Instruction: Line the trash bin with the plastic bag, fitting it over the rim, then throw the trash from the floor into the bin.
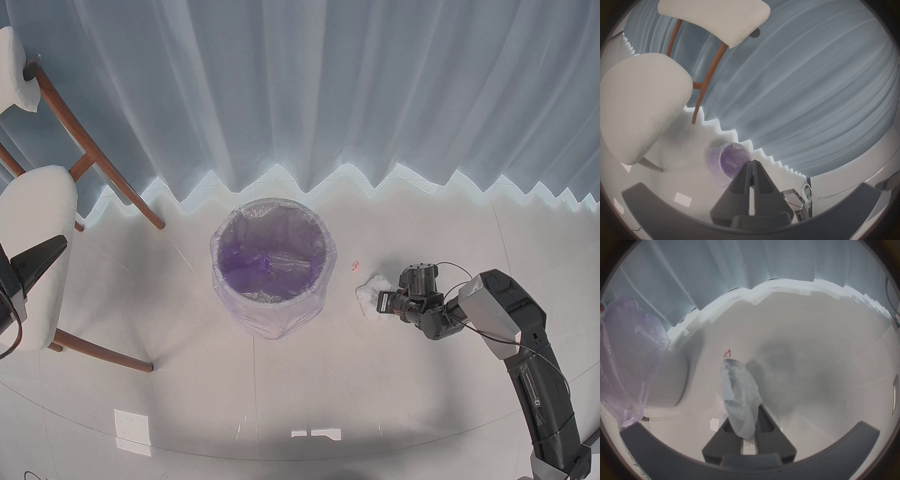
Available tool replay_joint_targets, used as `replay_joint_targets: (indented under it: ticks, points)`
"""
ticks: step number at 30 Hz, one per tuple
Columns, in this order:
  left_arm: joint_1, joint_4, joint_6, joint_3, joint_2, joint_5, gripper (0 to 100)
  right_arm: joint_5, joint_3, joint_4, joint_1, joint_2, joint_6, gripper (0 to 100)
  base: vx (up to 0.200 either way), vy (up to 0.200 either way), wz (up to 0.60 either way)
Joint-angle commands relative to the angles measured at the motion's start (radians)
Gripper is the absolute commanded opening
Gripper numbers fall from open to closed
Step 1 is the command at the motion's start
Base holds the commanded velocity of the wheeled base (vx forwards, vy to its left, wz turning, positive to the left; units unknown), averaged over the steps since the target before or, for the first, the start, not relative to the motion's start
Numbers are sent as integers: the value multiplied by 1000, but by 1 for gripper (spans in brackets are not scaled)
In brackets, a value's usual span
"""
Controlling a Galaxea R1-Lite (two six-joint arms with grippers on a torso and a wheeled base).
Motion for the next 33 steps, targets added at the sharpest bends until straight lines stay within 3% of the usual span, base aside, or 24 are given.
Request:
replay_joint_targets:
  ticks: [1,6,8,11,12,16,22,23,24,28,29,33]
  points:
    - [19,-13,1,0,-12,-12,0,-2,93,0,-28,-111,17,0,0,0,0]
    - [17,-14,27,-3,-23,-12,0,3,350,-2,-50,-372,63,0,0,0,0]
    - [17,-13,62,-5,-24,-12,0,41,580,1,-57,-583,75,0,0,0,0]
    - [21,-14,111,-11,-15,-12,0,144,926,0,-56,-856,58,0,0,0,0]
    - [21,-14,111,-11,-14,-12,0,147,939,-2,-54,-864,57,0,0,0,0]
    - [13,-13,154,-33,-7,-15,0,168,1273,-96,-10,-1037,-18,0,0,0,0]
    - [11,-3,182,-88,17,-15,0,170,1545,-544,56,-1001,-18,0,0,0,0]
    - [11,-3,184,-91,17,-15,0,170,1554,-567,62,-994,-18,0,0,0,0]
    - [11,-3,184,-105,22,-15,0,171,1609,-706,104,-953,-20,0,0,0,0]
    - [13,-2,188,-112,29,-15,0,191,1644,-855,148,-896,-23,0,0,0,0]
    - [22,9,219,-108,32,-15,0,210,1643,-1008,173,-835,-21,0,0,0,0]
    - [25,93,296,-115,31,-10,0,217,1604,-1022,193,-815,-24,0,50,0,0]
